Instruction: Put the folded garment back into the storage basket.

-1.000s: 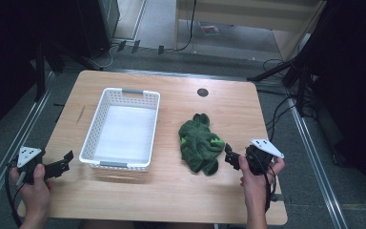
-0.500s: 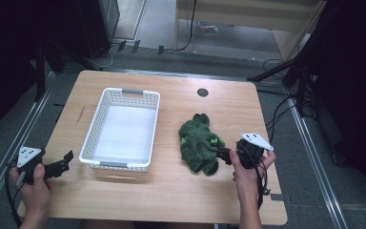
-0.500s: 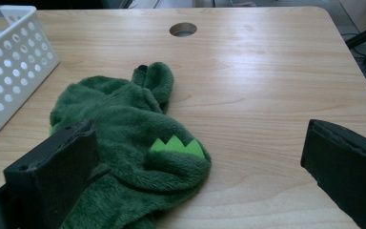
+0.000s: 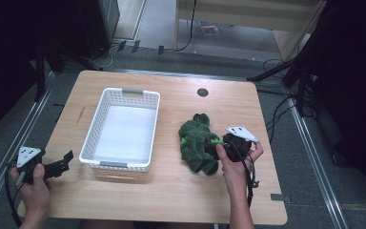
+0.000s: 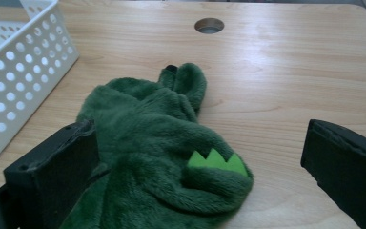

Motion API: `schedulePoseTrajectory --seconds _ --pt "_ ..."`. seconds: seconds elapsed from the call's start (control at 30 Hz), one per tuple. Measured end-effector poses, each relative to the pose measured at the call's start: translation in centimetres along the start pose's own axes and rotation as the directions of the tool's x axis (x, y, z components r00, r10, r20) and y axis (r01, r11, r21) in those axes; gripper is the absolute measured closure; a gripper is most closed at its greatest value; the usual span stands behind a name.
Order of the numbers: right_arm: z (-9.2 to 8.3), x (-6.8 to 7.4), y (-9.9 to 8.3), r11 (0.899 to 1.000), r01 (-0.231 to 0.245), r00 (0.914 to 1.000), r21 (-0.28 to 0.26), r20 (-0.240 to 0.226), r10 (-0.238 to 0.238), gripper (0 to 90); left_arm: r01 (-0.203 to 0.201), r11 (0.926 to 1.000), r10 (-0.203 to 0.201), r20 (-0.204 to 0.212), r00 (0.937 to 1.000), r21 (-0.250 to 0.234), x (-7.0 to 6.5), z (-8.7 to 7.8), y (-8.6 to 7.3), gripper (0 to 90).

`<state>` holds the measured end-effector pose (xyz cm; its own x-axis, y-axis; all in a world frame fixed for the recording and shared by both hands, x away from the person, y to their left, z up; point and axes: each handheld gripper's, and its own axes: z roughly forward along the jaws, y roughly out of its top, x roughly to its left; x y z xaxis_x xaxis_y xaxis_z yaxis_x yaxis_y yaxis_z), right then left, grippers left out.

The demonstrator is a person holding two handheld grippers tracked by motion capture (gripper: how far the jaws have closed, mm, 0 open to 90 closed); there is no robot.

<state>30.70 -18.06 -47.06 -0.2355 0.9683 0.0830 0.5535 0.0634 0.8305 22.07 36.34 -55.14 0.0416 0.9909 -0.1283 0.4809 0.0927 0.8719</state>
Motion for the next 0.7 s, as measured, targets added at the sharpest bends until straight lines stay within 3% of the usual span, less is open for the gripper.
schedulePoseTrajectory --seconds 0.5,0.7 --pt "1.9 2.1 0.2 0.999 0.013 0.9997 0.030 -0.021 -0.012 0.0 0.003 1.0000 -0.003 0.002 1.0000 -0.002 0.0 0.0 0.0 0.0" --pt "2.5 2.6 0.2 0.999 -0.002 0.9996 0.046 -0.027 0.003 0.0 0.002 1.0000 -0.002 0.002 1.0000 -0.001 0.1 0.0 0.0 0.0"
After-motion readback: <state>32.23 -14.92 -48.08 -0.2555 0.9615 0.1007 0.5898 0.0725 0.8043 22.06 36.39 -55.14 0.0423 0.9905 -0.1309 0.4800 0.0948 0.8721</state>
